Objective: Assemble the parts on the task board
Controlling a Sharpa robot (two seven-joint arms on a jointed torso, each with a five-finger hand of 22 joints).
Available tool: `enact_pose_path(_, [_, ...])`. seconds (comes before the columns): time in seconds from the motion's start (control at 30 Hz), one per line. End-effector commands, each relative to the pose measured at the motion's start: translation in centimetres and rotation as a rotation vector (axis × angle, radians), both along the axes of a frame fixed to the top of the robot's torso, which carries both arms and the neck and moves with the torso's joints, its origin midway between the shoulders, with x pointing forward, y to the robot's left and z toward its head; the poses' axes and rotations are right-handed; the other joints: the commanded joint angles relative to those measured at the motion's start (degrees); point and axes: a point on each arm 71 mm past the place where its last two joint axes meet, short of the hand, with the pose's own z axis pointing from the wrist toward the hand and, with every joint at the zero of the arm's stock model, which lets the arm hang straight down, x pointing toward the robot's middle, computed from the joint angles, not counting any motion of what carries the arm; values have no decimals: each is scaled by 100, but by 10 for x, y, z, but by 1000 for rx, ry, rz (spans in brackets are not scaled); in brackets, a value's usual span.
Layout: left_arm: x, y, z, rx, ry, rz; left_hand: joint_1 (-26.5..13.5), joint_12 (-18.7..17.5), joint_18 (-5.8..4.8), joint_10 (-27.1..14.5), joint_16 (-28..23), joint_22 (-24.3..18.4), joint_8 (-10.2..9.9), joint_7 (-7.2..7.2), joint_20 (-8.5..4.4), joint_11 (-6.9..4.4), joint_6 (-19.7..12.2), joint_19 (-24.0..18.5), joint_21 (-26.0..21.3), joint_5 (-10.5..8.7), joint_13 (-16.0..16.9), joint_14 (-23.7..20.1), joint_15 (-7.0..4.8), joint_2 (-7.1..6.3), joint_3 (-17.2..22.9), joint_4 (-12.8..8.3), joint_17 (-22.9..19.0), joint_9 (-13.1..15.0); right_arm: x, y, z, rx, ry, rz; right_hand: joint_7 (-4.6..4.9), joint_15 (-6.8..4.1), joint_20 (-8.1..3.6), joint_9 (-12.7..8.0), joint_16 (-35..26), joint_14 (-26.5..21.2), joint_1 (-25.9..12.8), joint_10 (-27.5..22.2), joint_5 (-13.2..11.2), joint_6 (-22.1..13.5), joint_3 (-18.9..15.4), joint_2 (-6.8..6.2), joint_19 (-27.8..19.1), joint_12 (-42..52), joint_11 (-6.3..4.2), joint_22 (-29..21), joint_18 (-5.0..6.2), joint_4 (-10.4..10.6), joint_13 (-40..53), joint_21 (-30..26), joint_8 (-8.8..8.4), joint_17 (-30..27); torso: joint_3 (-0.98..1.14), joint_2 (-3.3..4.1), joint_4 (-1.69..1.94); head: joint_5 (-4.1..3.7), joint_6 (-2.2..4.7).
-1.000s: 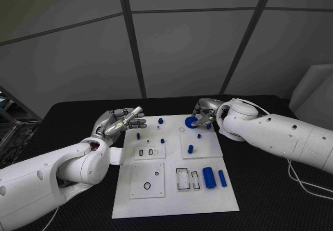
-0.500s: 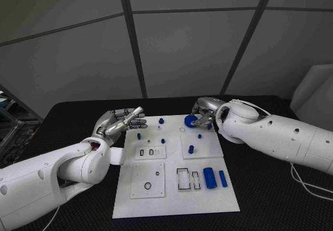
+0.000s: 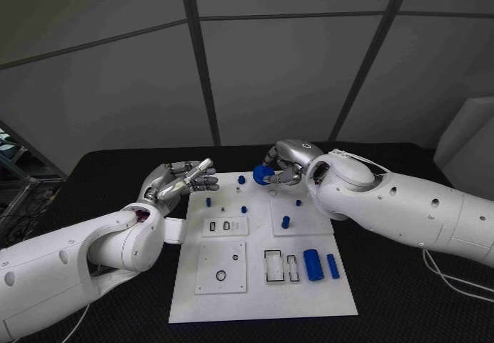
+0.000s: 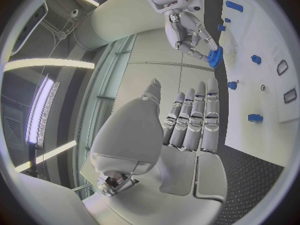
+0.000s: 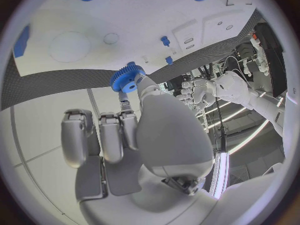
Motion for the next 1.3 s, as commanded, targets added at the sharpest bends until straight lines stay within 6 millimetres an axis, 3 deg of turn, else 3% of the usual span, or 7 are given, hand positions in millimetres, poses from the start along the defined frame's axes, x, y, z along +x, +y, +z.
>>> enact_pose_path(0.03, [1, 0, 1, -2, -8, -9, -25, -29, -112, -44, -21, -1, -28, 40, 21, -10, -12, -21, 18, -23, -8, -33, -5, 53, -13, -19, 6, -6, -3, 14, 5, -9, -68, 44, 10, -4, -31, -2, 24, 492, -12, 98, -47, 10, 40, -46, 144, 20, -43, 914, -70, -7, 786, 27, -23, 1031, -1, 6, -3, 11, -12])
enact_pose_path(0.47, [2, 4, 1, 2, -9, 1, -25, -29, -112, -44, -21, -1, -28, 40, 21, -10, -12, -21, 18, -23, -8, -33, -5, 53, -13, -19, 6, -6, -2, 52, -4, -36, -51, 98, 12, -3, -31, -5, 28, 495, -17, 97, -69, 4, 63, -43, 159, 17, -41, 934, -74, -8, 784, 37, -34, 1043, 2, 13, -3, 37, -30])
enact_pose_path(1.3, [2, 5, 2, 4, -14, 10, -21, -29, -111, -36, -25, 0, -28, 37, 21, -12, -4, -23, 19, -26, -6, -29, -7, 61, -13, -24, 12, -4, 4, 69, -27, -109, -19, 113, 26, 5, -27, -14, 28, 494, -50, 67, -124, -30, 98, -66, 155, -23, -29, 930, -73, -6, 747, 34, -72, 1042, 2, 10, -11, 100, -98])
